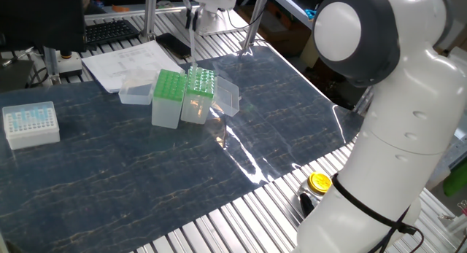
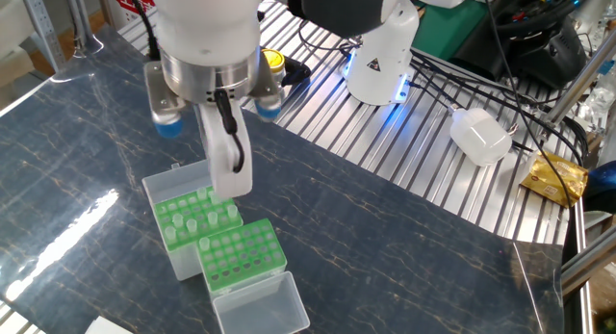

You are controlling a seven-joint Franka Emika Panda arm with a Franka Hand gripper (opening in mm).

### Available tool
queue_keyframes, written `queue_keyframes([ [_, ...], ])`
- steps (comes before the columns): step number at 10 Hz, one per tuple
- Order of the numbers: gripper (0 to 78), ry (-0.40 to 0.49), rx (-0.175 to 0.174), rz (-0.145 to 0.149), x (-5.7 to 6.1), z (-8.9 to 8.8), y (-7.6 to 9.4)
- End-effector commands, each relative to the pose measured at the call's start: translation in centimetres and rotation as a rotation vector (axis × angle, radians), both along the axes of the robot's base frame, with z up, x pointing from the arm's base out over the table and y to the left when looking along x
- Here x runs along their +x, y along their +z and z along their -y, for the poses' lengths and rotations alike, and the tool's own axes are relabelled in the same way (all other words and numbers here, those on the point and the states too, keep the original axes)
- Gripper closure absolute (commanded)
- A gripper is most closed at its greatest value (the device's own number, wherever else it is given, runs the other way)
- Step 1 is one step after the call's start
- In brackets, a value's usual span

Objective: Transfer all large pipette tips from one holder to another

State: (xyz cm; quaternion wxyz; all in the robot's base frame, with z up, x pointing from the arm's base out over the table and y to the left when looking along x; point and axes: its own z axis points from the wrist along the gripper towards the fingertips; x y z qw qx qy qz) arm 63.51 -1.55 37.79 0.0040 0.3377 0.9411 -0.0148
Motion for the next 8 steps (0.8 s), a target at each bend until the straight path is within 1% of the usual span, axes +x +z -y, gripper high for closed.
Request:
queue_keyframes([
  [1,76.4,0.339,-0.019,-0.011,0.8,2.7,1.0],
  [4,76.4,0.397,-0.022,-0.008,1.5,4.1,0.6],
  [8,76.4,0.443,-0.017,-0.007,2.0,5.2,0.1],
])
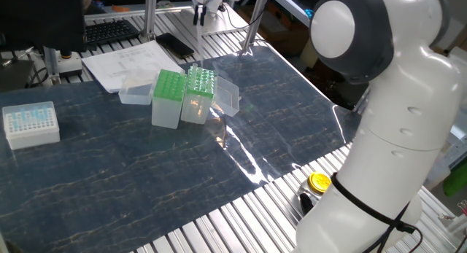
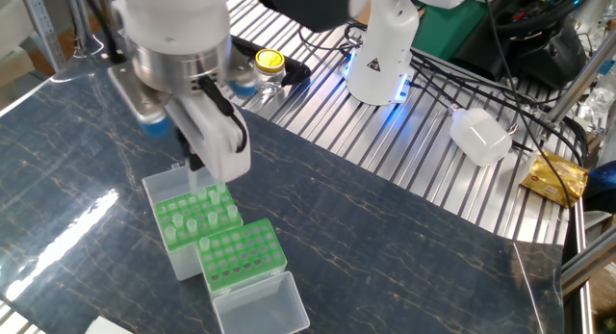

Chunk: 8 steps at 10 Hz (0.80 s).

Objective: Transfer all large pipette tips from one holder to another

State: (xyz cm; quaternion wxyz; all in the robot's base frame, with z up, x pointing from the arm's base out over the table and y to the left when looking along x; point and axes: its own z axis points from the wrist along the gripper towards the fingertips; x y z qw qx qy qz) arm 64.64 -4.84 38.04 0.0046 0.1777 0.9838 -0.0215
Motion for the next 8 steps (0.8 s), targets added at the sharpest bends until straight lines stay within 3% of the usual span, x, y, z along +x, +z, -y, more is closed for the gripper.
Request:
queue_keyframes([
  [1,76.4,0.132,0.003,0.007,1.0,2.4,-0.4],
  [4,76.4,0.161,0.019,0.014,1.1,3.2,-1.0],
  [8,76.4,0.162,0.035,0.028,0.2,3.2,-2.1],
])
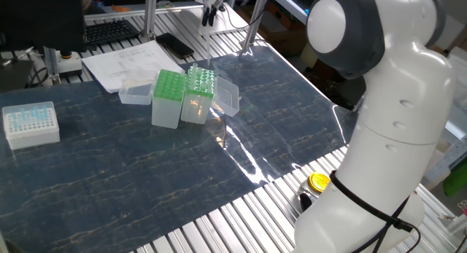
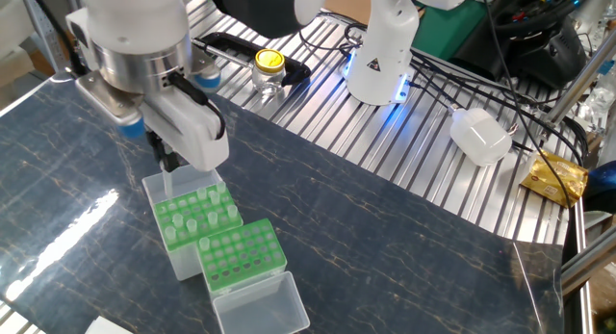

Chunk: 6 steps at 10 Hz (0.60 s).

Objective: Transfer all large pipette tips from one holder to another

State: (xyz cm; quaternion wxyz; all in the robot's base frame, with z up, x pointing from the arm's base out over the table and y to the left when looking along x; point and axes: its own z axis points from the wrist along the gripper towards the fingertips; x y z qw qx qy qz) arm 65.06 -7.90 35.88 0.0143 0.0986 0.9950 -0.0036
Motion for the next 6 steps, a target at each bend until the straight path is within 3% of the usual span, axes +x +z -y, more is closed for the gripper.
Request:
queue_keyframes([
  [1,76.4,0.004,0.014,0.004,-0.39,0.28,-0.14],
  [6,76.4,0.005,0.026,0.004,-1.04,0.49,-1.13],
])
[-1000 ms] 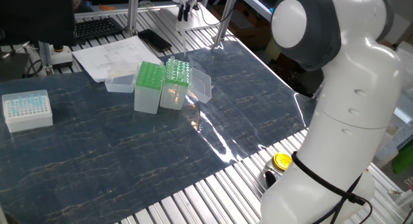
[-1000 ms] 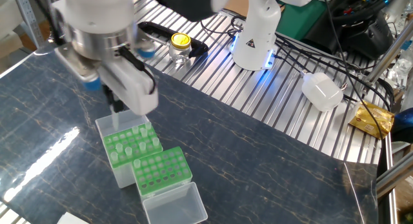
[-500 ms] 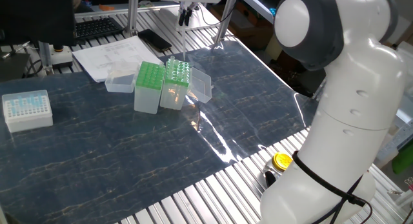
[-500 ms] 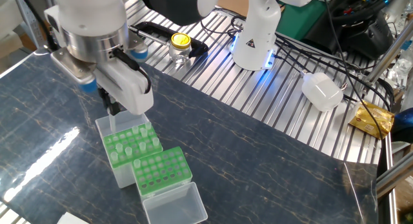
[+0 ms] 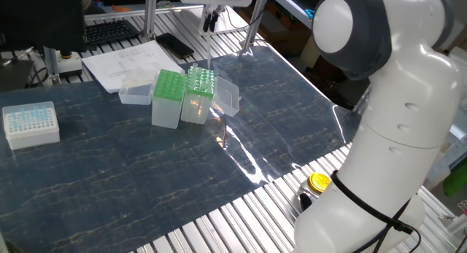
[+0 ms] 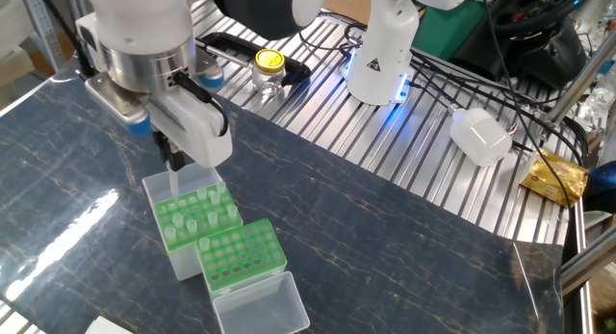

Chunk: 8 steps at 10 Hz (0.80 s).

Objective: Transfer all large pipette tips from one holder to another

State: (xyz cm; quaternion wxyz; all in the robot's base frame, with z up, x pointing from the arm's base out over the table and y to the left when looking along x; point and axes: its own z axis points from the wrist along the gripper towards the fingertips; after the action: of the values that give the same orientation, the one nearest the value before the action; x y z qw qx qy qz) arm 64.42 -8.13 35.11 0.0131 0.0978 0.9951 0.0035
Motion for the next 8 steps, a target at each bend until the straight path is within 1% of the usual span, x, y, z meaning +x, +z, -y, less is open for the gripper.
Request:
queue_keyframes([
  [1,76.4,0.005,0.015,0.005,-0.38,0.39,-0.46],
  [4,76.4,0.010,0.028,0.003,-0.64,0.94,-1.07],
  [8,76.4,-0.002,0.035,-0.005,-1.36,0.91,-1.00],
])
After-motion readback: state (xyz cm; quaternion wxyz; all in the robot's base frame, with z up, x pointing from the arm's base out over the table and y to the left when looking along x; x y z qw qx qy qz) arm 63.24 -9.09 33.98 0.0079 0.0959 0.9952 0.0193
